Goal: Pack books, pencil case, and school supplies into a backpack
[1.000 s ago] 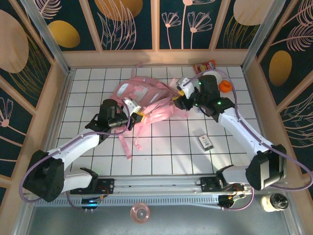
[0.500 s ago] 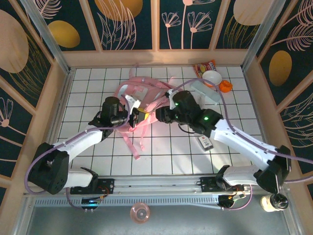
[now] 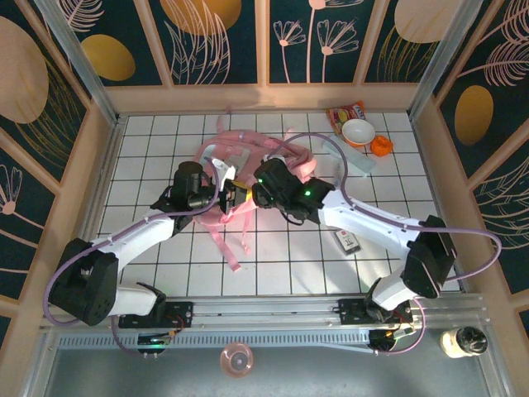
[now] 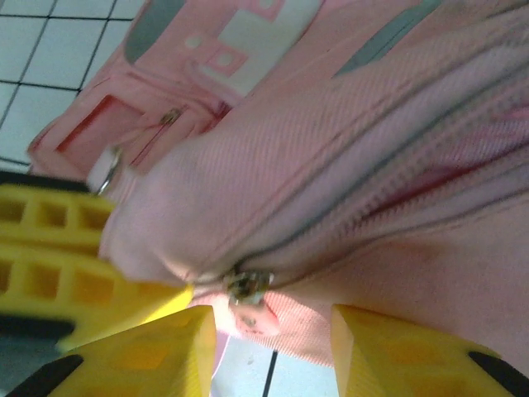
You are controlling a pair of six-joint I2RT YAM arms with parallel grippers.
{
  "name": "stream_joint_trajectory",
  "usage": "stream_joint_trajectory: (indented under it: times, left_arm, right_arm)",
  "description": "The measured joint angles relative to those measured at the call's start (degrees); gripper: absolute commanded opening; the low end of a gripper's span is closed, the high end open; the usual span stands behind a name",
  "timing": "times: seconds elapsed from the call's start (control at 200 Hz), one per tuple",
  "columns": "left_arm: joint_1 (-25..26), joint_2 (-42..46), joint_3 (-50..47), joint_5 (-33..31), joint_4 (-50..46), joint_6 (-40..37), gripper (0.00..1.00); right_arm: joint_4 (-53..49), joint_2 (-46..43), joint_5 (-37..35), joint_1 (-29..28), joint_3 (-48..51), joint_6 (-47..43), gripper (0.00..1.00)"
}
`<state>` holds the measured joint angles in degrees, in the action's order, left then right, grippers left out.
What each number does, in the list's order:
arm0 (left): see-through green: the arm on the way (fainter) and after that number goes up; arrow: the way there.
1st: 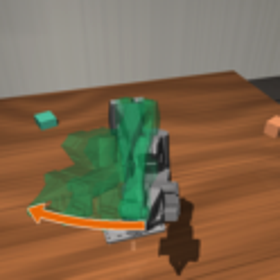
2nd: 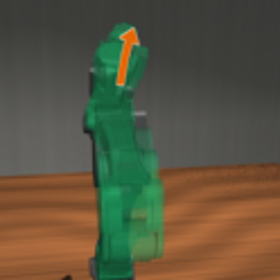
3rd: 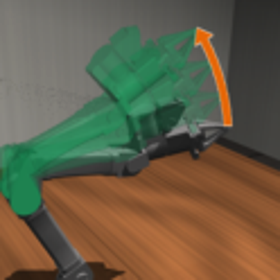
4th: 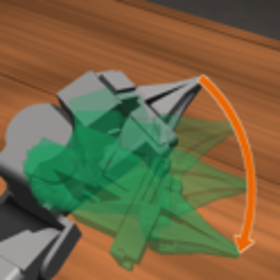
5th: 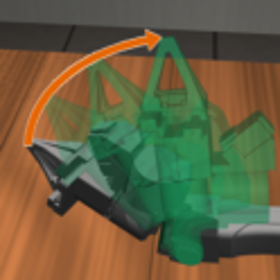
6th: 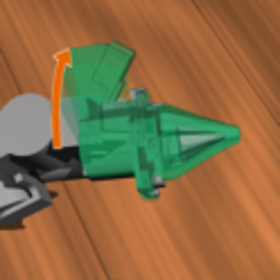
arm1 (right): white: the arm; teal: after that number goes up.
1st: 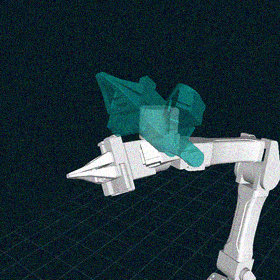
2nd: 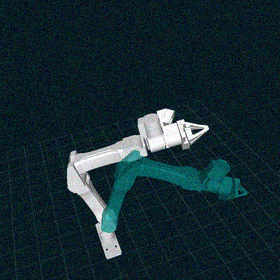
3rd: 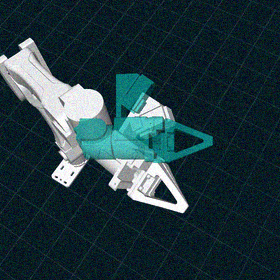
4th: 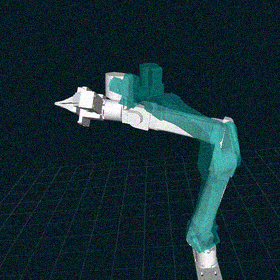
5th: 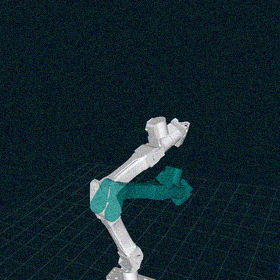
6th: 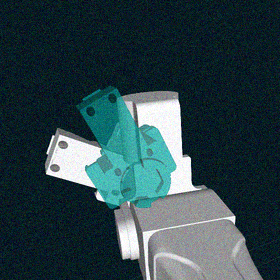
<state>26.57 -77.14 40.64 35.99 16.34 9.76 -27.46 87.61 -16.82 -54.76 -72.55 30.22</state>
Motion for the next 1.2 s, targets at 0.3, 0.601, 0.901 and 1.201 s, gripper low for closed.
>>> stream_joint_trajectory:
  times: [0.3,0.601,0.901,1.201]
  left_arm:
    - [0.0,0.0,0.3,0.0,0.3,0.5,0.0]
    - [0.0,0.0,0.3,0.0,0.3,0.6,0.0]
    - [0.0,0.0,0.3,-0.1,0.3,0.9,0.0]
    - [0.0,0.0,0.3,-0.3,0.2,0.9,0.0]
  right_arm:
    - [-3.0,2.2,-4.8,-0.6,-3.1,0.6,0.24]
    - [-2.3,2.2,-3.9,-0.5,-2.9,0.3,0.25]
    - [-4.4,3.2,-4.8,0.4,-4.0,0.8,0.23]
    - [-5.0,3.6,-5.6,0.5,-4.4,0.1,0.14]
